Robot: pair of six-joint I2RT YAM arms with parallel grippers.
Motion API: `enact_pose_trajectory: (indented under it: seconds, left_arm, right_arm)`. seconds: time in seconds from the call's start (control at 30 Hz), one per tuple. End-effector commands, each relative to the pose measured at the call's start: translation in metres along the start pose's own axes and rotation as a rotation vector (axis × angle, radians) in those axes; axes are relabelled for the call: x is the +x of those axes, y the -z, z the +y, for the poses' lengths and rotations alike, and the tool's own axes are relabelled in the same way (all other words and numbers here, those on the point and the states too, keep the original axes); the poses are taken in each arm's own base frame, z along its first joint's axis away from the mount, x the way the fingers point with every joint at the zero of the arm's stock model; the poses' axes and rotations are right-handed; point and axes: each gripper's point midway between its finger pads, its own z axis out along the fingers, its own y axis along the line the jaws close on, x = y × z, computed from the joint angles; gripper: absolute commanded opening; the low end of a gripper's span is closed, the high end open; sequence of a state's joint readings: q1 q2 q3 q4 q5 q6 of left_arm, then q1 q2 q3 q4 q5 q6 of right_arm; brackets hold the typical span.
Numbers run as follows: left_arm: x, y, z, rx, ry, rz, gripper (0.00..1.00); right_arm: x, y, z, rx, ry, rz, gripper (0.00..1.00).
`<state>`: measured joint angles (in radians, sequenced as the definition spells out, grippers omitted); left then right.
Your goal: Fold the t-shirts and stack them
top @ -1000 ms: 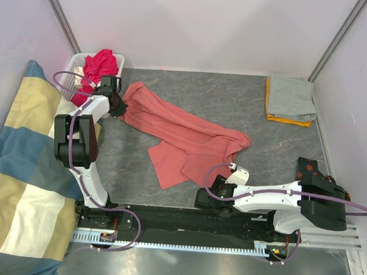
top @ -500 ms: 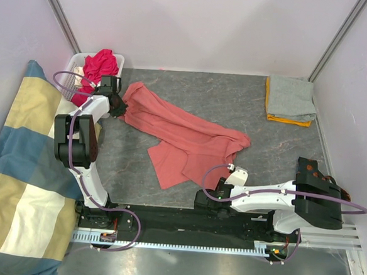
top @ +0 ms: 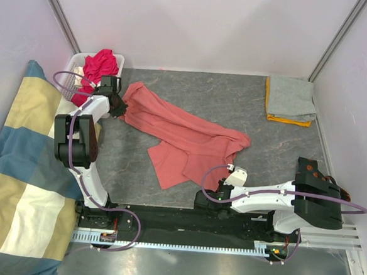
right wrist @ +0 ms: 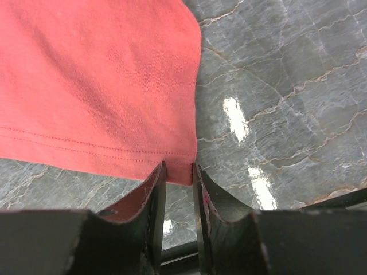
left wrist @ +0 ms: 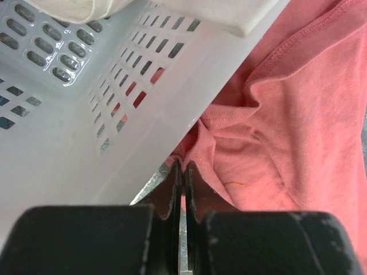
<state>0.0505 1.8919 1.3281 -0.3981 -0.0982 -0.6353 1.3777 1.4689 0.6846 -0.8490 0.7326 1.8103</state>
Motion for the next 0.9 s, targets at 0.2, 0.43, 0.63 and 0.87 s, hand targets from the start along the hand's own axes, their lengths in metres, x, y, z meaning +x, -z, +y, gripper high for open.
enact_pose_trajectory:
  seconds: [0.2, 0.43, 0.63, 0.87]
  left_arm:
    - [-0.010, 0.003, 0.004, -0.014, 0.020, -0.040, 0.02]
    - [-0.011, 0.009, 0.002, -0.004, 0.014, -0.044, 0.02]
    - [-0.021, 0.060, -0.033, 0.150, -0.009, -0.065, 0.02]
    - [-0.041, 0.174, -0.079, 0.418, -0.103, -0.138, 0.02]
  right_arm:
    - [0.024, -0.013, -0.007, 0.024, -0.013, 0.053, 0.13]
    - [-0.008, -0.002, 0.001, -0.010, -0.014, -0.048, 0.00]
    - [-0.126, 0.066, 0.023, -0.138, -0.063, -0.328, 0.00]
    - [-0.276, 0.157, 0.005, -0.194, -0.099, -0.617, 0.00]
